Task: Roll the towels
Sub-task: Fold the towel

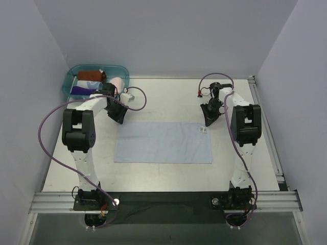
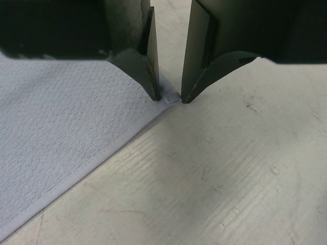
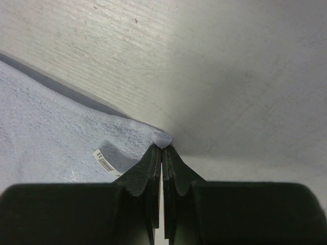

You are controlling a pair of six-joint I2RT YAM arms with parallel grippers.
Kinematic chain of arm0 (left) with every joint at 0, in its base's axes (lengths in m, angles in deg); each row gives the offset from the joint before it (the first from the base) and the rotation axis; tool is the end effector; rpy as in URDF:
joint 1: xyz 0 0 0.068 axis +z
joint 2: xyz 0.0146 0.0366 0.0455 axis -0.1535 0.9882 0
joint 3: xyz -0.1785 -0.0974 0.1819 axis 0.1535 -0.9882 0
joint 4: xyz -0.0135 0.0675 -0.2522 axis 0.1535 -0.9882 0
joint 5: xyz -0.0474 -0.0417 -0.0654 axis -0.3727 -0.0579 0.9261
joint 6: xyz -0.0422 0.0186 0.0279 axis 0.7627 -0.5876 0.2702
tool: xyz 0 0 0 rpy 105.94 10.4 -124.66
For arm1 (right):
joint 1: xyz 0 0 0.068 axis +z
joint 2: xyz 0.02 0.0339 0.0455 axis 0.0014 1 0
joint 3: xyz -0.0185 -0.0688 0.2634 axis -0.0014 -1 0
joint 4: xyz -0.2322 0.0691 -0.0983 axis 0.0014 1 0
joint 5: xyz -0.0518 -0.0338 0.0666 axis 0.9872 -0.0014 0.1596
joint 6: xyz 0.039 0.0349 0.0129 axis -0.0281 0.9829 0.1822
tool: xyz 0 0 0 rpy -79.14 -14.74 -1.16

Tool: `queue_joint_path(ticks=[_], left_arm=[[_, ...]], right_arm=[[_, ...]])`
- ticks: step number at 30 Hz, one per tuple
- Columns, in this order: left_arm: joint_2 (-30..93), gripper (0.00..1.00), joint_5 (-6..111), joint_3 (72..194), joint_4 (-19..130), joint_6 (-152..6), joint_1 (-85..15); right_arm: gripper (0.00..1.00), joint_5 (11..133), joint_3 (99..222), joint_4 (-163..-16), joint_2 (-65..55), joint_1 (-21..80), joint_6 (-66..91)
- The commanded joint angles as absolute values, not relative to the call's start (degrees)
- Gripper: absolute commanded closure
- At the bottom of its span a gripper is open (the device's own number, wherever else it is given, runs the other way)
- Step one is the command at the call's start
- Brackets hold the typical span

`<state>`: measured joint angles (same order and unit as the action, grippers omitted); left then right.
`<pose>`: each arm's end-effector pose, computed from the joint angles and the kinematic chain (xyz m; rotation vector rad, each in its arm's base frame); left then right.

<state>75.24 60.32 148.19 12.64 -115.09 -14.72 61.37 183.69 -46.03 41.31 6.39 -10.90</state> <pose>0.4172 -0.0530 0.1650 0.9139 2.6124 -0.2912 0.4526 0.0611 0.1568 -0.6183 2.7134 0.4003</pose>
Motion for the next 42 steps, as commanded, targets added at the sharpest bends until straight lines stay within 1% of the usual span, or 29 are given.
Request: queue_joint_path(ticks=[1,3,5,7,9,10,13,16,29,38,40,42], left_arm=[[76.78,0.66,60.15,149.32,14.19,-114.56,-14.63],[76.95,0.72,60.41,149.32,14.19,-114.65,-14.72],[76.87,0.76,60.94,149.23,14.19,-114.65,-14.63],[76.52,0.78,61.47,149.32,14.11,-114.56,-14.72],[76.16,0.78,61.56,149.41,14.11,-114.39,-14.8],[75.99,0.75,61.56,149.41,14.11,-114.47,-14.72],[75.2,0.63,61.64,149.58,13.93,-114.12,-14.54],[74.58,0.6,61.29,150.63,13.67,-113.86,-14.37],[76.42,0.59,61.03,154.51,12.18,-113.33,-14.19],[76.78,0.59,61.47,150.56,12.17,-114.12,-15.42],[77.39,0.6,61.29,150.03,12.26,-114.03,-15.86],[78.44,0.63,61.47,150.11,12.35,-113.68,-15.86]], right_arm=[[1.0,62.4,183.35,-43.77,40.91,5.88,-11.57],[1.0,62.49,183.43,-43.77,40.91,5.88,-11.65],[1.0,62.58,183.61,-43.85,40.91,5.79,-11.65],[1.0,62.49,183.87,-43.94,41.0,5.62,-11.57],[1.0,62.58,184.4,-43.85,41.09,5.36,-11.39],[1.0,62.49,184.58,-43.94,41.09,5.35,-11.3],[1.0,62.4,185.01,-43.85,40.91,5.35,-11.3],[1.0,62.31,185.1,-43.77,40.74,5.35,-11.39],[1.0,62.14,185.1,-43.77,41.0,5.27,-11.48],[1.0,62.31,184.93,-43.68,41.18,5.09,-11.48],[1.0,62.4,184.75,-43.77,41.18,5.0,-11.57],[1.0,62.31,184.67,-43.85,41.18,4.92,-11.57]])
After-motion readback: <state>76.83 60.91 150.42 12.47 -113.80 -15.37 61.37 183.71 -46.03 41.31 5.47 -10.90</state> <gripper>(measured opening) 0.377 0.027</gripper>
